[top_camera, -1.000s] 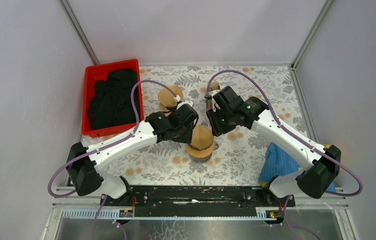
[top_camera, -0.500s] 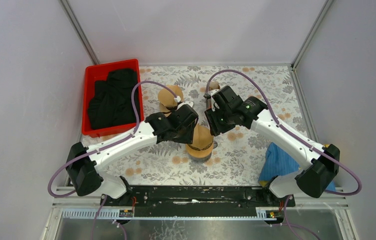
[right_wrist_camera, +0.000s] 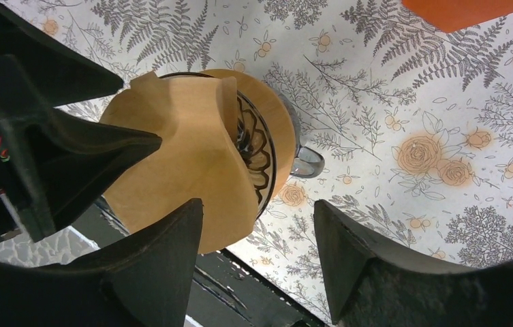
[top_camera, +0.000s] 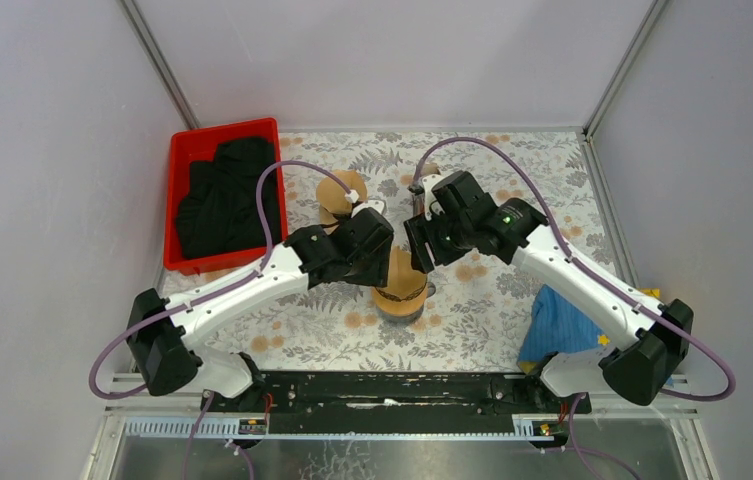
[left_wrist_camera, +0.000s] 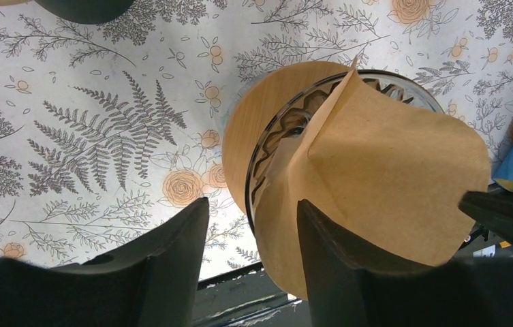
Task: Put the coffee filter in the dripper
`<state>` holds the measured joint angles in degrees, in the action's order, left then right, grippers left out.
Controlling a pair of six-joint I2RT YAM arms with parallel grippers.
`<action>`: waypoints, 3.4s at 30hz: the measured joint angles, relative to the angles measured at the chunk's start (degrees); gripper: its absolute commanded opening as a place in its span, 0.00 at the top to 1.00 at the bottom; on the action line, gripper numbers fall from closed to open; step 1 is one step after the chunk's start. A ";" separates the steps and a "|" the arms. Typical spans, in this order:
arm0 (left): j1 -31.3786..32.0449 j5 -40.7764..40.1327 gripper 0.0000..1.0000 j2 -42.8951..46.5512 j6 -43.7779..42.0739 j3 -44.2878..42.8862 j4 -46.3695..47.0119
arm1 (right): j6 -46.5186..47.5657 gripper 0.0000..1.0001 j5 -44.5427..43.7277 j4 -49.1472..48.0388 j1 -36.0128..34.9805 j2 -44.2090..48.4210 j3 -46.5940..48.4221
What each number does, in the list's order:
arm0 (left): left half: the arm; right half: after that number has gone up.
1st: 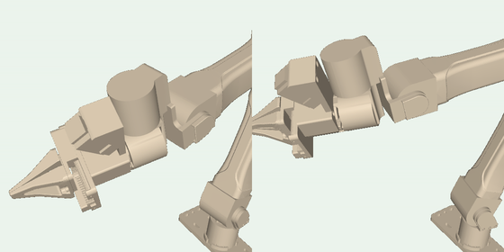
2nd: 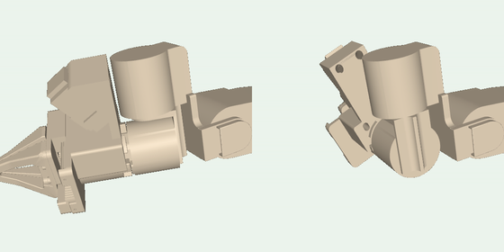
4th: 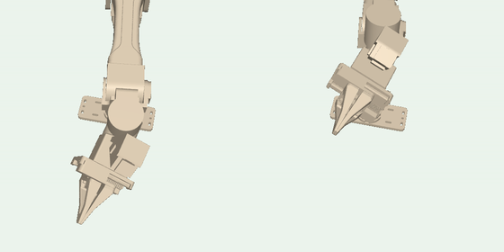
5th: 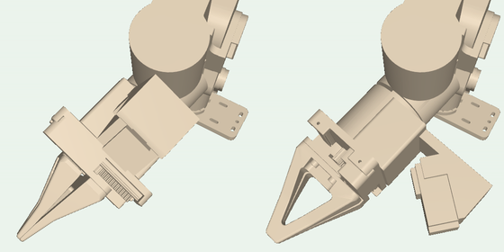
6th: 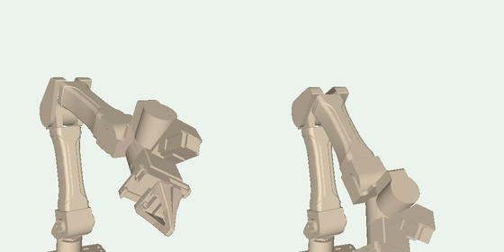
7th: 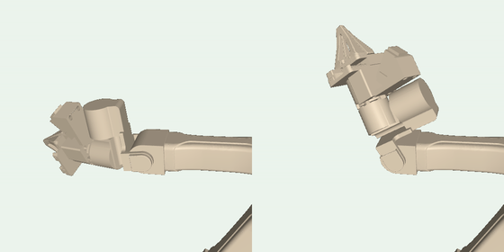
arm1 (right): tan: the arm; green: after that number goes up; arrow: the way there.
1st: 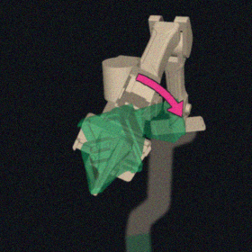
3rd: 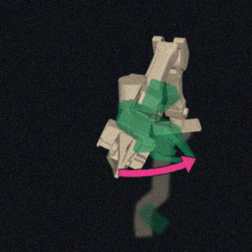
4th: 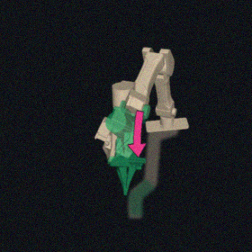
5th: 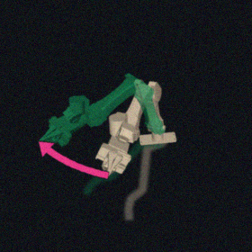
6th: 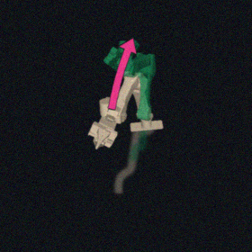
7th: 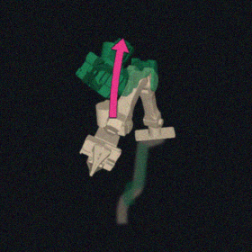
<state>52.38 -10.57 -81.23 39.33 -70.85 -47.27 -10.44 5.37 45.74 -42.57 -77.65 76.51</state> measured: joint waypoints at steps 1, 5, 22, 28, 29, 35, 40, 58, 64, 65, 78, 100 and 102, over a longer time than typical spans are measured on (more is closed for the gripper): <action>0.00 -0.13 0.39 0.22 0.00 0.09 0.07 | 0.11 0.32 0.02 -0.20 0.00 -0.22 -0.17; 0.00 -0.81 0.39 1.79 0.02 0.76 0.07 | 0.33 0.31 -0.20 -1.22 0.02 -1.27 -1.16; -0.26 -1.05 0.43 2.08 0.04 4.44 2.54 | 1.01 0.31 -2.05 -3.96 0.09 -3.87 -7.06; -0.31 -1.05 0.42 2.08 0.02 4.48 2.62 | 1.03 0.31 -2.54 -4.28 0.09 -3.80 -7.08; -0.31 -1.05 0.42 2.10 0.02 4.48 2.62 | 1.03 0.31 -2.64 -4.28 0.09 -3.72 -7.08; -0.31 -1.05 0.39 2.19 0.02 4.48 2.64 | 1.03 0.29 -2.58 -4.48 0.09 -1.60 -7.08; -0.31 -1.05 0.34 2.71 0.04 4.48 2.67 | 1.03 0.28 -1.33 -4.90 0.09 -0.22 -7.06; -0.37 -1.05 0.25 5.18 0.02 4.48 3.93 | 1.01 0.25 -1.27 -7.98 0.09 2.93 -7.06; -0.68 -1.09 0.25 4.07 0.00 4.48 3.96 | 1.03 0.23 -0.70 -9.25 0.09 1.18 -7.06; -0.70 -1.09 0.26 3.87 0.00 4.48 3.96 | 1.05 0.23 -0.70 -9.40 0.09 0.66 -7.06; -0.74 -1.27 0.27 3.37 0.00 6.67 4.90 | 1.51 0.23 -1.90 -10.54 1.01 -1.03 -12.11; -1.01 -0.72 0.31 3.37 0.00 8.94 8.24 | 1.51 0.15 0.37 -12.96 1.07 -0.37 -13.16; -1.03 -0.63 0.31 3.37 0.00 8.94 8.24 | 1.49 0.15 1.42 -13.60 1.07 -0.09 -13.14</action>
<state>51.35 -11.20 -77.87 39.33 -61.91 -39.03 -8.95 6.79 32.14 -41.50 -77.73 63.37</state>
